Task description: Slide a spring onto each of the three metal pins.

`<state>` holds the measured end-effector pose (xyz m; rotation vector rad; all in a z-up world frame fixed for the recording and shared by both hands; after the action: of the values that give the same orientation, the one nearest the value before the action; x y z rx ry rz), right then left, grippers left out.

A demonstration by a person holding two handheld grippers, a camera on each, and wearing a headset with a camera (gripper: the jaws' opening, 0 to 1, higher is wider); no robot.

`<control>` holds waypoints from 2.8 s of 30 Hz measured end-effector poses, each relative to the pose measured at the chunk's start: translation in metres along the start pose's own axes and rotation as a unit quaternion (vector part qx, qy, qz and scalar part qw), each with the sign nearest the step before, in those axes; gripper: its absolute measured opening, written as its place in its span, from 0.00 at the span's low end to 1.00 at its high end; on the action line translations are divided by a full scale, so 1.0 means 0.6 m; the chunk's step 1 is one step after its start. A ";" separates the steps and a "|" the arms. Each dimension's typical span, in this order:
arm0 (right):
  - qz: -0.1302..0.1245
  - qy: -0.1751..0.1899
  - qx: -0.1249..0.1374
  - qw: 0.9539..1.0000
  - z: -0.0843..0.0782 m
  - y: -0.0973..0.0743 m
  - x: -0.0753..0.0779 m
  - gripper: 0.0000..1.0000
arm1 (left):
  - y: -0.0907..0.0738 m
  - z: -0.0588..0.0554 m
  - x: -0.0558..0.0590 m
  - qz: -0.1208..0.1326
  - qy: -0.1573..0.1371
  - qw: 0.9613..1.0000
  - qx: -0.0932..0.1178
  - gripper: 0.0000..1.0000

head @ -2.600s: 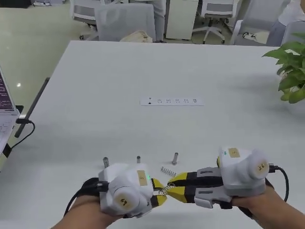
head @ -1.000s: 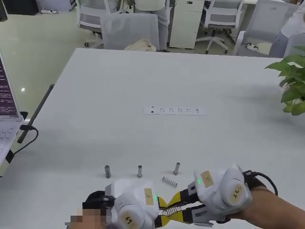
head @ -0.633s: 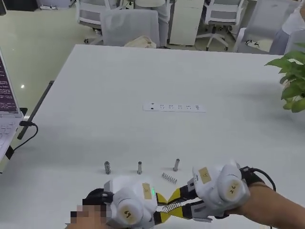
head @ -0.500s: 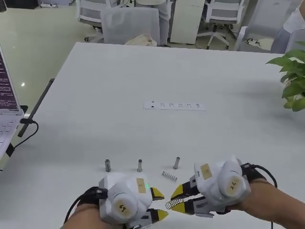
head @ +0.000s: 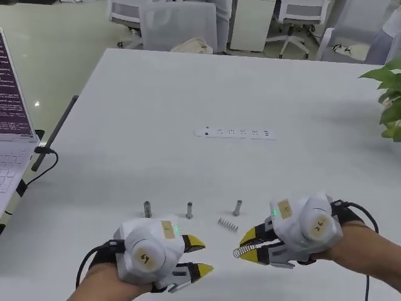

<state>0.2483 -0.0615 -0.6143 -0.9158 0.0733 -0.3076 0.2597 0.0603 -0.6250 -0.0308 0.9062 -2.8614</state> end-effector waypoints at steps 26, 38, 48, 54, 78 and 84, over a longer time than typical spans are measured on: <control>-0.027 0.029 -0.029 0.999 -0.020 0.023 0.077 0.09 | -0.089 -0.036 -0.056 0.099 -0.085 0.991 0.028 0.29; -0.026 0.040 -0.043 0.998 -0.012 0.054 0.122 0.09 | -0.131 -0.064 -0.073 0.137 -0.118 0.983 0.033 0.37; -0.020 0.035 -0.052 0.998 0.007 0.086 0.148 0.09 | -0.166 -0.094 -0.088 0.170 -0.146 0.974 0.034 0.44; -0.019 0.030 -0.055 0.998 0.018 0.101 0.167 0.09 | -0.180 -0.128 -0.097 0.190 -0.174 0.966 0.030 0.51; -0.001 0.014 -0.070 0.997 0.062 0.147 0.221 0.09 | -0.216 -0.142 -0.105 0.216 -0.200 0.955 0.040 0.64; 0.010 0.005 -0.079 0.997 0.067 0.161 0.227 0.09 | -0.218 -0.144 -0.106 0.217 -0.202 0.954 0.039 0.67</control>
<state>0.4085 -0.0155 -0.6568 -1.0690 0.1169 -0.2913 0.3007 0.2242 -0.6192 -0.3487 0.6233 -2.3547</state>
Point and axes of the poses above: the centre of the closed fingertips' face, and the gripper's own axes: y roughly forward along the fingers, x roughly to its right, z roughly out of its top, the point moved 5 cm from there along -y, roughly backward along the fingers
